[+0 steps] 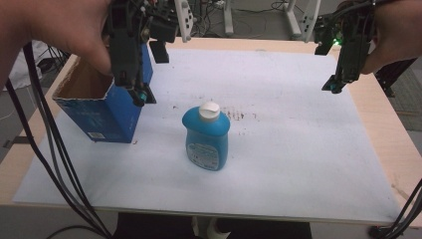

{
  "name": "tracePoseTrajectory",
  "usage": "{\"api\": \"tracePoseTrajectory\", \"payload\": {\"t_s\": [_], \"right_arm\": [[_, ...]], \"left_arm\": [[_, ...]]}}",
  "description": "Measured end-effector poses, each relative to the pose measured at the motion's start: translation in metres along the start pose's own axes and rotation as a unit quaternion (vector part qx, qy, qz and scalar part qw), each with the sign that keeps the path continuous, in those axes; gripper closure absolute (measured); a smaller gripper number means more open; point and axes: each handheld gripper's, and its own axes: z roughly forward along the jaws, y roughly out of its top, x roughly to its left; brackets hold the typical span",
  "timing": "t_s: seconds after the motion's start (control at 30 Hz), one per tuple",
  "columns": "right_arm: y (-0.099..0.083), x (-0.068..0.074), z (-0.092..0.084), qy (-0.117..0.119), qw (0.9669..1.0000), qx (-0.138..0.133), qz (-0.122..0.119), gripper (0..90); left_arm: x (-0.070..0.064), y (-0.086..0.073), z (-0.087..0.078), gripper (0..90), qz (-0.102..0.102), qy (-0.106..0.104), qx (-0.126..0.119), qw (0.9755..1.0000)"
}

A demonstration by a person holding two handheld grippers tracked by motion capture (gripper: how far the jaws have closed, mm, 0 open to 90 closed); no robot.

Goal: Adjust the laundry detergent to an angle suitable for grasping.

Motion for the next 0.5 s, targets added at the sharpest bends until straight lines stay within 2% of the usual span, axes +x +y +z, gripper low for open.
{"api": "tracePoseTrajectory", "payload": {"t_s": [0.23, 0.5], "right_arm": [[-0.004, -0.0008, -0.0021, -0.001, 1.0, -0.003, 0.006, 3.0], [-0.0082, 0.0009, -0.0093, -0.01, 0.9998, -0.015, 0.012, 3.0]], "left_arm": [[0.0014, 0.0008, -0.0018, 1.7, -0.022, -0.011, 0.016, 0.9996], [-0.0051, -0.0004, -0.004, 1.7, -0.018, -0.007, 0.025, 0.9995]]}}
